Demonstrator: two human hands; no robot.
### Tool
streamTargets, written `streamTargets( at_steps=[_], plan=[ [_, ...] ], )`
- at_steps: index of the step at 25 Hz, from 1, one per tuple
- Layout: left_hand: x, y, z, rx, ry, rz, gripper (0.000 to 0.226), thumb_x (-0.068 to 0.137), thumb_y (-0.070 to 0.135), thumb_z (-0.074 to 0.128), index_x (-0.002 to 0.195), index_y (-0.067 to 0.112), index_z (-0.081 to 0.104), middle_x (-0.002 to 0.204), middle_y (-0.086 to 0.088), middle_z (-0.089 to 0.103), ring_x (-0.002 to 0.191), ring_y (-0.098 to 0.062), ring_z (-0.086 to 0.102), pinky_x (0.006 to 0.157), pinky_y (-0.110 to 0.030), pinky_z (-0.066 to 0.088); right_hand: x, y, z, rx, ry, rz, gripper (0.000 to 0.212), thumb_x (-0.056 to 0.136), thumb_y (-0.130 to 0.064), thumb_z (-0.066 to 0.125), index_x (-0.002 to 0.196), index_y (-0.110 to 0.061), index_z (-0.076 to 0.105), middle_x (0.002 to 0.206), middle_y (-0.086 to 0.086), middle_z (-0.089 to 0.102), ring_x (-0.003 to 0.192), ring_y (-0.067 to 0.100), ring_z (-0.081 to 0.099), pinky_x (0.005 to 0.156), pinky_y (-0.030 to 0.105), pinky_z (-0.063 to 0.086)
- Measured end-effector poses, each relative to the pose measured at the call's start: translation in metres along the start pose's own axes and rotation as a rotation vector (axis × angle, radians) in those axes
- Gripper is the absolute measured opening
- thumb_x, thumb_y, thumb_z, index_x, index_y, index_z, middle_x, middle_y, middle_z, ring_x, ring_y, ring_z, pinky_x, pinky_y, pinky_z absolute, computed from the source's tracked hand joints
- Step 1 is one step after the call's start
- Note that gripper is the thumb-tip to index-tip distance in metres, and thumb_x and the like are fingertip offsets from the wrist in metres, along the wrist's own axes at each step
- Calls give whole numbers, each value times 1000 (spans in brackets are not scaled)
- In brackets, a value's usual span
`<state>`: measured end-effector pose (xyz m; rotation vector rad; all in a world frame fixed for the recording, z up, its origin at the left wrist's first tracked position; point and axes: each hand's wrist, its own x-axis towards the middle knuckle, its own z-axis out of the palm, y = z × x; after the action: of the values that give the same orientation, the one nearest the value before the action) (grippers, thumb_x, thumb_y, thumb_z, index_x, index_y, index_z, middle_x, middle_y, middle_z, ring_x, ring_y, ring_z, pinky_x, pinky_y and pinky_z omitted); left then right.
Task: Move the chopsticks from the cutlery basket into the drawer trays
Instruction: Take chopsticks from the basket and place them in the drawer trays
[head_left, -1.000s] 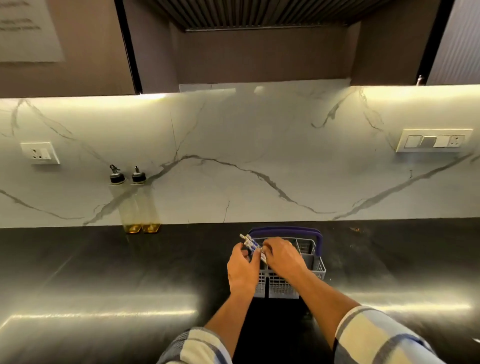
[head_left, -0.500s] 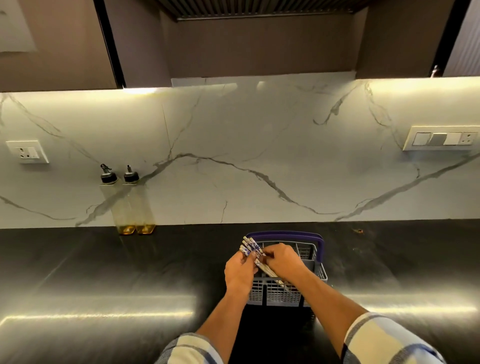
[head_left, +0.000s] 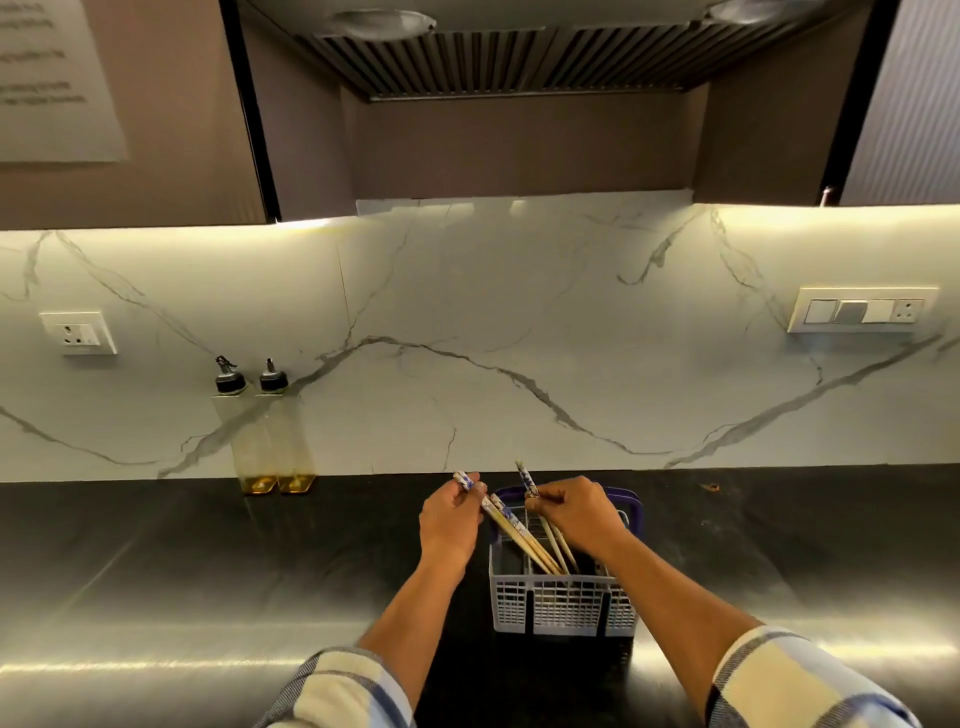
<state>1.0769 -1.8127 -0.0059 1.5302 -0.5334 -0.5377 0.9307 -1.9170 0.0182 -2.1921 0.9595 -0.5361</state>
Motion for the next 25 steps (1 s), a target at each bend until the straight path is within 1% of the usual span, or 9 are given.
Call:
streamTargets(
  at_steps=[2,4,6,8,11,13,18,21,25],
  plan=[
    [3,27,-14,33,7,65,17,94,24,61,109,21,70,96,-1,73,90,-16,70,87,-38,59,-2,-15,-12,51,26,-40,16,91,-31,67,99,-21,77,67,-2,69,47,3,48,47,15,40],
    [2,63,-30,56,-27,152,16,95,21,60,110,22,68,100,-2,73,92,-15,69,86,-33,58,-3,-34,-26,100,53,-73,17,90,-32,68,98,-19,77,72,2,72,51,5,55,52,16,46],
    [0,100,-46,75,-98,233,21,95,18,60,114,16,67,106,-6,73,95,-16,71,85,-33,59,-5,-54,-39,198,64,-89,15,88,-32,71,95,-20,77,80,1,76,67,11,70,70,24,58],
    [-4,134,-62,120,-208,274,24,94,14,61,117,10,65,109,-10,72,94,-19,72,84,-36,60,-11,-73,-50,366,35,-88,13,86,-24,73,95,-15,76,84,5,77,79,19,75,82,35,61],
    [-16,171,-83,195,-373,242,20,94,10,61,113,10,66,108,-13,73,92,-24,74,83,-40,61,-25,-93,-63,558,-69,-72,17,89,-11,69,100,2,72,85,10,77,81,24,76,75,32,62],
    [-26,181,-95,209,-468,195,21,93,9,62,113,8,65,106,-13,73,92,-27,74,80,-41,61,-38,-98,-64,576,-130,-62,18,90,-11,68,101,3,72,89,14,77,83,27,76,73,31,62],
    [-49,151,-109,202,-581,14,18,91,5,63,109,5,66,103,-17,74,93,-32,74,74,-40,62,-73,-82,-46,594,-223,72,24,85,-16,73,102,1,72,93,18,76,85,27,75,71,30,62],
    [-59,103,-118,218,-629,-128,19,91,4,63,111,4,66,105,-20,74,96,-34,73,78,-42,62,-102,-47,-15,644,-280,199,27,84,-15,74,103,4,71,96,21,75,89,30,74,73,31,63],
    [-80,27,-125,261,-665,-303,21,93,6,61,114,3,64,108,-21,73,98,-34,72,80,-43,61,-145,8,35,645,-342,368,27,83,-14,76,102,5,71,97,23,75,92,33,73,81,38,61]
  ],
)
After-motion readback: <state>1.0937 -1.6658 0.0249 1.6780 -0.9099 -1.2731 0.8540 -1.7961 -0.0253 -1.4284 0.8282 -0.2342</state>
